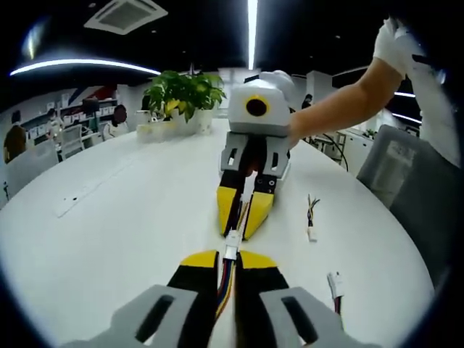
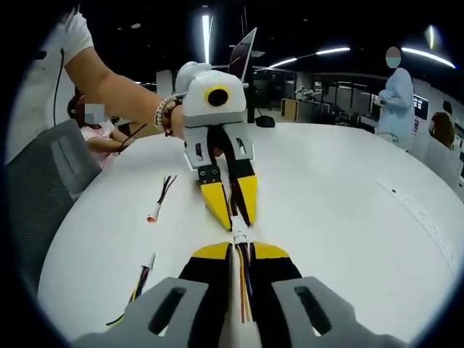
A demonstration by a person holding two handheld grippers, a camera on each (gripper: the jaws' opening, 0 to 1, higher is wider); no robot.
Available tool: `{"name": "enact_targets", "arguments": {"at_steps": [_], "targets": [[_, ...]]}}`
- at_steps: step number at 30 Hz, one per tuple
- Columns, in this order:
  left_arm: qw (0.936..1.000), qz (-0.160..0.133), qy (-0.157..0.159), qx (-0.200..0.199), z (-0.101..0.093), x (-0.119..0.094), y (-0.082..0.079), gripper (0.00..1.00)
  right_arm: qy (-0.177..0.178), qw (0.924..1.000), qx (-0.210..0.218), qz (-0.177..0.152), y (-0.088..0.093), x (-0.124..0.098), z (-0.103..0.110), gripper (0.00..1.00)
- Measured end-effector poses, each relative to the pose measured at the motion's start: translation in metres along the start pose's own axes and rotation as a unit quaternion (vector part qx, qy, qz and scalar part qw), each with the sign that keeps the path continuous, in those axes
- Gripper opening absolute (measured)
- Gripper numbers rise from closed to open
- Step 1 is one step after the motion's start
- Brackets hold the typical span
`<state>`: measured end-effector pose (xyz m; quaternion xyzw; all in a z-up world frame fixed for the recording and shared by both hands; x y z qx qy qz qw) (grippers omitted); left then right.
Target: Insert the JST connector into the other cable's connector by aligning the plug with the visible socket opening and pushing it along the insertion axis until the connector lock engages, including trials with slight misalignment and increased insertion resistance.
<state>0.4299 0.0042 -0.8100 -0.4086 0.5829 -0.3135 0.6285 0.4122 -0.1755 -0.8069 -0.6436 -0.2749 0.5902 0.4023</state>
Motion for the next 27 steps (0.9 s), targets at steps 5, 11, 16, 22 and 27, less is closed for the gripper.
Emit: {"name": "enact_targets", "arguments": {"at_steps": [5,11,16,22,27], "targets": [[1.0000,-0.003,-0.003,-0.005,0.001,-0.006,0.000,0.11,0.003,1.0000,0.006,0.000,-0.001,-0.003,0.001,0.10],[0.9990,-0.035,-0.011,-0.027,-0.005,-0.019,-0.009,0.16,0.021,0.9994,0.014,-0.022,-0.009,-0.018,-0.001,0.12],[0.9960,-0.074,-0.029,-0.041,-0.019,-0.033,-0.022,0.20,0.037,0.9983,0.017,-0.042,-0.021,-0.034,0.003,0.13],[0.9930,-0.098,-0.045,-0.047,-0.038,-0.054,-0.031,0.25,0.056,0.9959,0.022,-0.069,-0.030,-0.051,0.016,0.14],[0.9918,-0.101,-0.060,-0.049,-0.052,-0.067,-0.034,0.30,0.060,0.9948,0.021,-0.079,-0.037,-0.060,0.035,0.16]]}}
Point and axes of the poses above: the point that each gripper's makers call its tool centre point, and the gripper's own axes: x roughly forward along the fingers, z roughly to its left, y roughly out of its underside, the point moved 10 cm from there along -x, roughly backward along the fingers, and after that the axes turned 3 degrees about z, right-handed, at the moved point
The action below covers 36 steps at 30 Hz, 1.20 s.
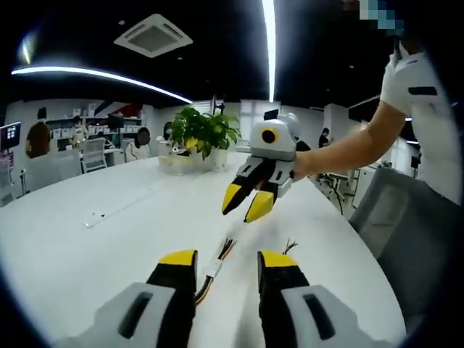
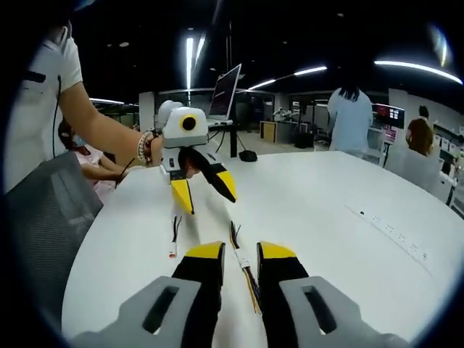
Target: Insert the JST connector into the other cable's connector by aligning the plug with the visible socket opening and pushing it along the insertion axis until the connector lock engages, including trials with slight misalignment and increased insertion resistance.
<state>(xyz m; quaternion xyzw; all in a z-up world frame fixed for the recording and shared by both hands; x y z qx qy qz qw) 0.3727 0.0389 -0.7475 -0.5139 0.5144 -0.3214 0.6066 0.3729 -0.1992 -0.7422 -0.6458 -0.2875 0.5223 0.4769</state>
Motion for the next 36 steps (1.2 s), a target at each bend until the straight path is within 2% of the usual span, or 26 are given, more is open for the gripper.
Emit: {"name": "enact_targets", "arguments": {"at_steps": [7,17,24,27,36], "targets": [[1.0000,-0.001,-0.007,0.000,-0.023,-0.014,0.001,0.33,-0.006,1.0000,-0.007,0.000,-0.004,-0.006,0.024,0.17],[0.9999,0.014,-0.004,0.009,-0.036,-0.018,0.017,0.33,-0.019,0.9997,-0.015,0.005,-0.003,-0.003,0.044,0.17],[0.9992,0.041,0.004,0.001,-0.040,-0.013,0.036,0.32,-0.041,0.9981,-0.015,0.044,0.016,0.006,0.057,0.18],[0.9978,0.065,0.011,0.012,-0.043,-0.009,0.047,0.30,-0.047,0.9972,-0.014,0.057,0.025,0.011,0.060,0.17],[0.9967,0.079,0.016,-0.005,-0.043,-0.005,0.061,0.25,-0.046,0.9949,-0.010,0.090,0.049,0.015,0.057,0.18]]}}
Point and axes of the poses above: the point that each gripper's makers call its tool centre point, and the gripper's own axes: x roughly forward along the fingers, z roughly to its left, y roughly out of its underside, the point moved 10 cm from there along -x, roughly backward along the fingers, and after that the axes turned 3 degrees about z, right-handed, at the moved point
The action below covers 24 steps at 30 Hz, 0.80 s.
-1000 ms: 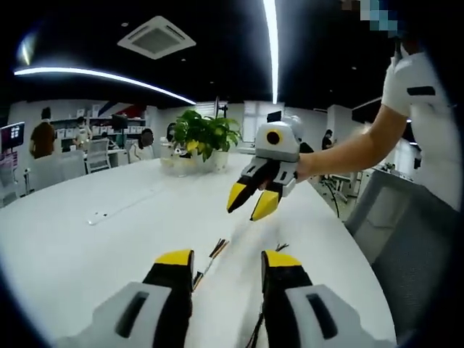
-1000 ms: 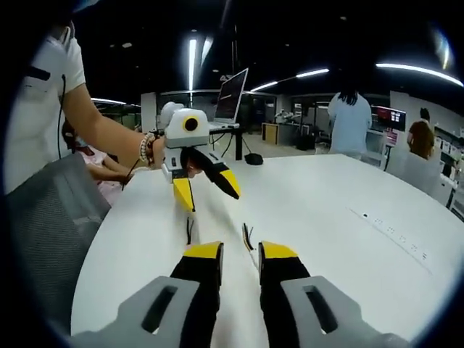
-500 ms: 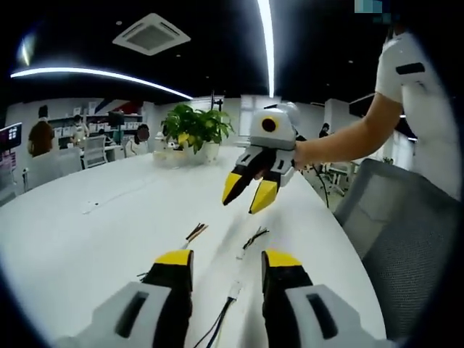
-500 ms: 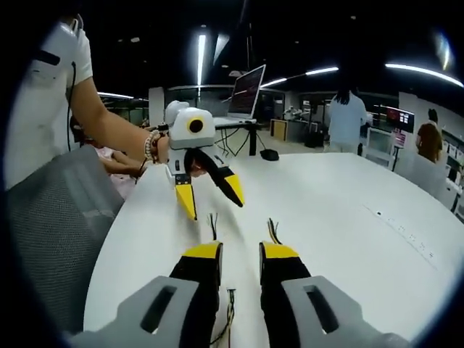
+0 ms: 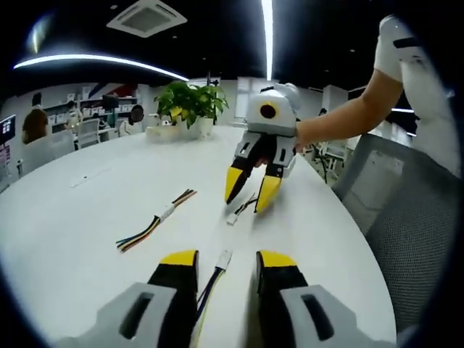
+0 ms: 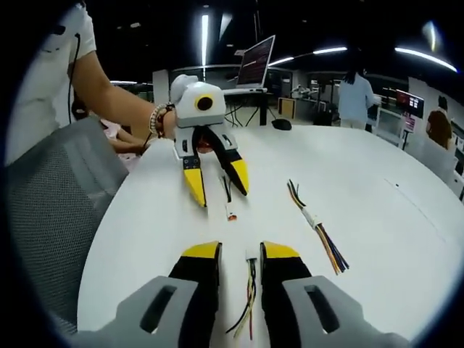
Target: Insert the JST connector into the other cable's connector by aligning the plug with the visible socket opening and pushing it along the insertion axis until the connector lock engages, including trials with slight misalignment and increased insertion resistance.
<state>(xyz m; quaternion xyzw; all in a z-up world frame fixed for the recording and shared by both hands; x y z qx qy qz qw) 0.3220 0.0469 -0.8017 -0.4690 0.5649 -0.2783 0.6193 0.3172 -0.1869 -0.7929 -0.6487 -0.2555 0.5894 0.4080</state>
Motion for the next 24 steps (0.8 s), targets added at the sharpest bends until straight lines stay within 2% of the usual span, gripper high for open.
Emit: {"name": "enact_targets", "arguments": {"at_steps": [7,10,21,24], "targets": [[1.0000,-0.005,0.000,-0.005,0.0015,0.0007,0.0014,0.22,0.004,1.0000,0.004,0.002,0.0082,0.0018,-0.0047,0.15],[0.9998,-0.018,0.004,-0.010,0.0011,0.0033,0.0009,0.19,0.005,1.0000,-0.001,0.007,0.0099,0.0039,-0.0068,0.14],[0.9999,-0.007,0.000,-0.008,0.0036,0.0058,0.0098,0.13,0.005,1.0000,-0.002,-0.001,0.0107,0.0069,-0.0087,0.10],[0.9999,-0.012,0.002,-0.006,0.0027,0.0060,0.0100,0.10,0.003,1.0000,-0.004,-0.003,0.0120,0.0074,-0.0083,0.10]]}}
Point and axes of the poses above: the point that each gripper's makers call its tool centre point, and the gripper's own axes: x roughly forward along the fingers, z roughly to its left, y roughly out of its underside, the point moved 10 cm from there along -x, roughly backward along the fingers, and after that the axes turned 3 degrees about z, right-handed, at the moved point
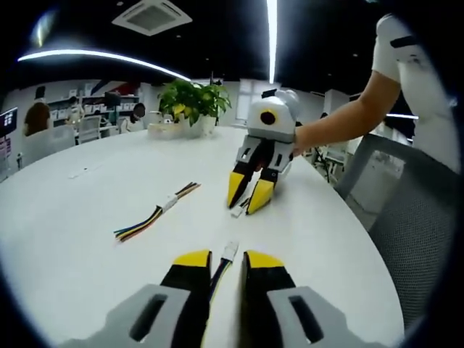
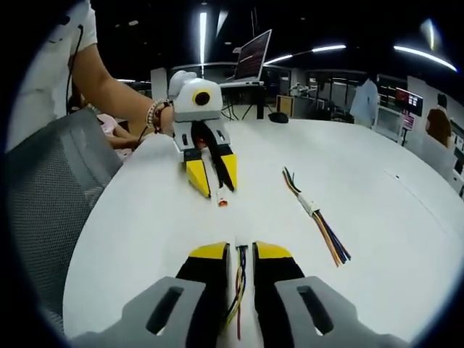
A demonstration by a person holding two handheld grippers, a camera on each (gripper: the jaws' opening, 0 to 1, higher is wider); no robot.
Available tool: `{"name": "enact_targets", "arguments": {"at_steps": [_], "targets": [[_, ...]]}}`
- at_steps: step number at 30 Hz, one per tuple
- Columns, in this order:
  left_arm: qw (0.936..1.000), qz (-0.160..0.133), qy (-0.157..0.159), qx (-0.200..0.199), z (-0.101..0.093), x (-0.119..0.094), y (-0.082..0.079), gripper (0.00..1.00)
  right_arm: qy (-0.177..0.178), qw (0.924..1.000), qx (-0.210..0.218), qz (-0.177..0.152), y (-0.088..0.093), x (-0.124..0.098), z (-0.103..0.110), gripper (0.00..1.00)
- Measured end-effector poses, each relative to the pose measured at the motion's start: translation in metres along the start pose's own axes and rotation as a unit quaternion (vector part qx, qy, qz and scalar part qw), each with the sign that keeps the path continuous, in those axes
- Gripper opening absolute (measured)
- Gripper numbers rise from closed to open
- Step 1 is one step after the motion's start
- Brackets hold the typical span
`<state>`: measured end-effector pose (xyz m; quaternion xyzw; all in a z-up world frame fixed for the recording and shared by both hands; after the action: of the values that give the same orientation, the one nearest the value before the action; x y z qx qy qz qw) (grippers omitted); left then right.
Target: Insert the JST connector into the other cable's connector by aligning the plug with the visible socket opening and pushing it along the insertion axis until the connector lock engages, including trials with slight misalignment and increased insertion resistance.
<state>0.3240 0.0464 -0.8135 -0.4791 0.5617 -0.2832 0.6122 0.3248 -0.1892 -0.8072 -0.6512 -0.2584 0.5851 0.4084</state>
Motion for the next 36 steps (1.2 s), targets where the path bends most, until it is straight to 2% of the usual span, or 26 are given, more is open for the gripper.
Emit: {"name": "enact_targets", "arguments": {"at_steps": [6,19,24,30,36], "targets": [[1.0000,0.000,0.001,0.009,-0.001,0.000,0.001,0.01,0.002,1.0000,-0.007,-0.006,0.002,0.000,0.001,0.05],[0.9998,-0.006,0.013,0.015,0.001,0.001,0.002,0.01,-0.004,0.9999,-0.005,-0.012,0.002,-0.001,0.001,0.04],[0.9997,-0.009,0.017,0.013,0.000,0.000,0.000,0.01,-0.007,0.9998,0.007,-0.020,0.002,-0.002,-0.001,0.03],[0.9993,-0.021,0.024,0.017,0.000,-0.004,-0.012,0.01,-0.014,0.9996,-0.005,-0.024,-0.014,-0.007,0.000,0.03],[0.9990,-0.020,0.027,0.029,-0.001,-0.005,-0.022,0.01,-0.020,0.9989,-0.028,-0.031,-0.031,-0.007,0.005,0.03]]}}
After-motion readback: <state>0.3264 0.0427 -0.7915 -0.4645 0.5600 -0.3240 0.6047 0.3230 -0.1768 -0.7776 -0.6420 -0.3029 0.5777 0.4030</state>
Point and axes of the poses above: the point that each gripper's makers call its tool centre point, and the gripper's own axes: x roughly forward along the fingers, z roughly to its left, y roughly out of its underside, the point moved 10 cm from there along -x, roughly backward along the fingers, and after that the axes turned 3 degrees about z, right-handed, at the moved point
